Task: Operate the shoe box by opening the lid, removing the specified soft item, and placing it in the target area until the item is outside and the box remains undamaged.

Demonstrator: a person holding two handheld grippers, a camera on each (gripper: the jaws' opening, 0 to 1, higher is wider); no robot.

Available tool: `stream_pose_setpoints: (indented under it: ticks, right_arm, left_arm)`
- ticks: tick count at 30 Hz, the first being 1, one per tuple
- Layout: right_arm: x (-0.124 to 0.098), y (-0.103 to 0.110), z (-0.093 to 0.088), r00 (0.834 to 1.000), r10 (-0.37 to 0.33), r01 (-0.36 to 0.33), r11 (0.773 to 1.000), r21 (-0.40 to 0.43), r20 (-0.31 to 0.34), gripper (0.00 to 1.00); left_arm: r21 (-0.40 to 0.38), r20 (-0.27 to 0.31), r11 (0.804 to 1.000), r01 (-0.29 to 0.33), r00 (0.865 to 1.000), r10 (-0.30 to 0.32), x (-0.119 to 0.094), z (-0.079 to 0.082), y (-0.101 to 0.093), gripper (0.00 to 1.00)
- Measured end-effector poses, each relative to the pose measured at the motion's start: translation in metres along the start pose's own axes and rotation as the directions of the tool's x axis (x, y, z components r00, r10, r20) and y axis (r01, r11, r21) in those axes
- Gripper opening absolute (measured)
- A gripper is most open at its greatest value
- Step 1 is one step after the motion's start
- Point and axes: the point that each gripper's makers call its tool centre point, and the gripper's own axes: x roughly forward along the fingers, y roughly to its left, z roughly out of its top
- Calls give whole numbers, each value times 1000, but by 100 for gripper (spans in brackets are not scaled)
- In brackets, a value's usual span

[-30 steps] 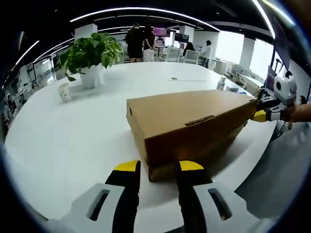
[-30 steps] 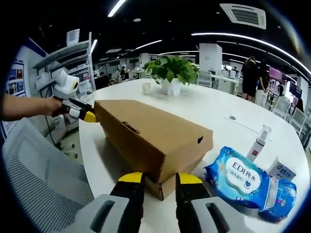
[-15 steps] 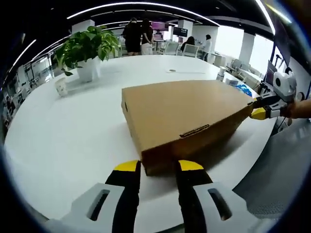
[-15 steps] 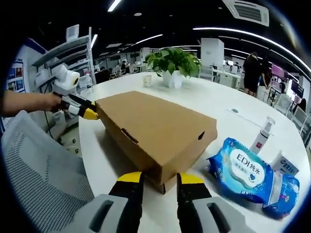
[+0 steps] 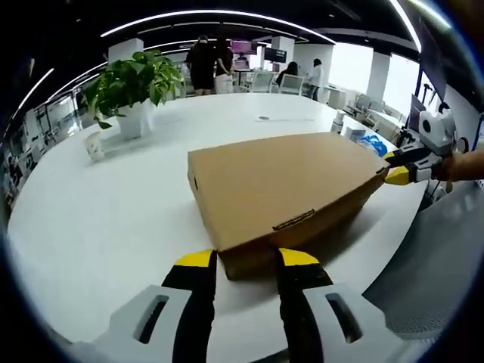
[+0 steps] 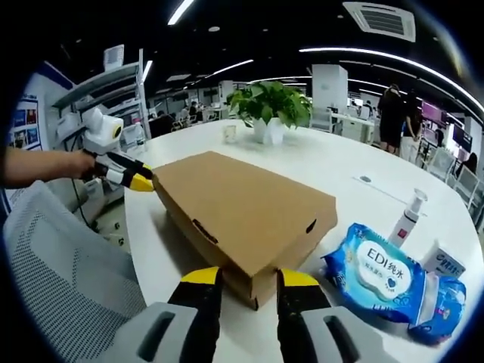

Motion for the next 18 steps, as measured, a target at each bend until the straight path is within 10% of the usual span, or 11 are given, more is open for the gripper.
stream_pose_setpoints:
  ticks: [18]
  right_arm:
    - [7,-1,-10,1000,-14,14,1000,1,-25,24]
  left_arm:
    - [14,-10,1000,-12,1000,12,10,-6,3,30]
